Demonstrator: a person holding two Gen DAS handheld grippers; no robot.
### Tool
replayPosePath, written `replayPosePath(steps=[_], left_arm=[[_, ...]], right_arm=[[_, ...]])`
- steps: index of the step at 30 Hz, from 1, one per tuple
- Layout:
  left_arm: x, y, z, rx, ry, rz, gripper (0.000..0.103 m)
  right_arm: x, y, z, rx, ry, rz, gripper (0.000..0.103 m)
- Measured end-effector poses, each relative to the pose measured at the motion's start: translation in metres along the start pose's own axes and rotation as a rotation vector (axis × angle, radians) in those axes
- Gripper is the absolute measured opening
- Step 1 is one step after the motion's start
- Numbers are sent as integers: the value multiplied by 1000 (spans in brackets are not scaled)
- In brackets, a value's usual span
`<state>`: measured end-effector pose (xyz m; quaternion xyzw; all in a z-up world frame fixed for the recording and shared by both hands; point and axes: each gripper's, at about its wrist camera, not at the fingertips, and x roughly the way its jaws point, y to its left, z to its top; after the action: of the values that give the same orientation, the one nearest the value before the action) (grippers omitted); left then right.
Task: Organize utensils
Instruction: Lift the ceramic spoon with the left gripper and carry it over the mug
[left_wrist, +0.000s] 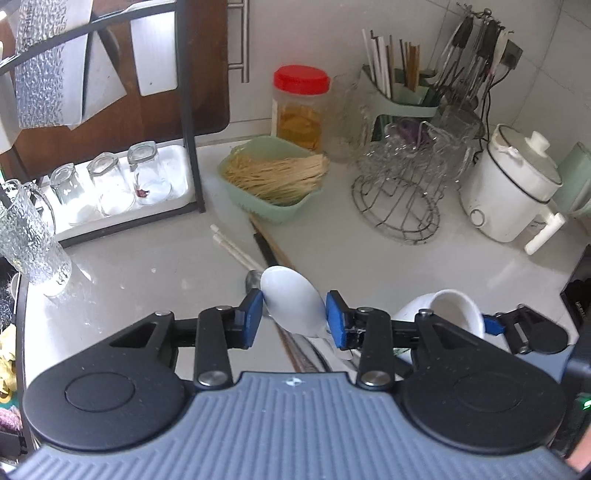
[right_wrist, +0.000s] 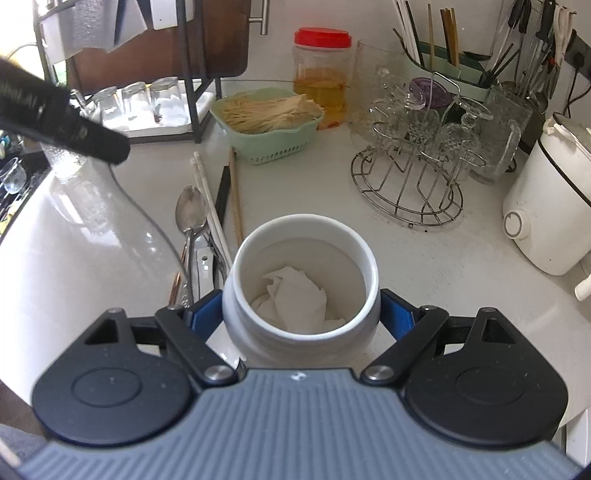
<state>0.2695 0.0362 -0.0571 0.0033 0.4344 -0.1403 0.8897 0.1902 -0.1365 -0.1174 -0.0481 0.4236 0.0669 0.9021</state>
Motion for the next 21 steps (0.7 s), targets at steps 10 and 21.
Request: replayPosePath(steps=[10, 21], left_arm=[[-22, -32, 18, 34, -5, -4, 30], [-12, -47, 24, 91, 2, 19, 10]], right_arm=[[-3, 0, -5, -29, -19, 27, 91], [-2, -1, -6, -23, -40, 33, 91]])
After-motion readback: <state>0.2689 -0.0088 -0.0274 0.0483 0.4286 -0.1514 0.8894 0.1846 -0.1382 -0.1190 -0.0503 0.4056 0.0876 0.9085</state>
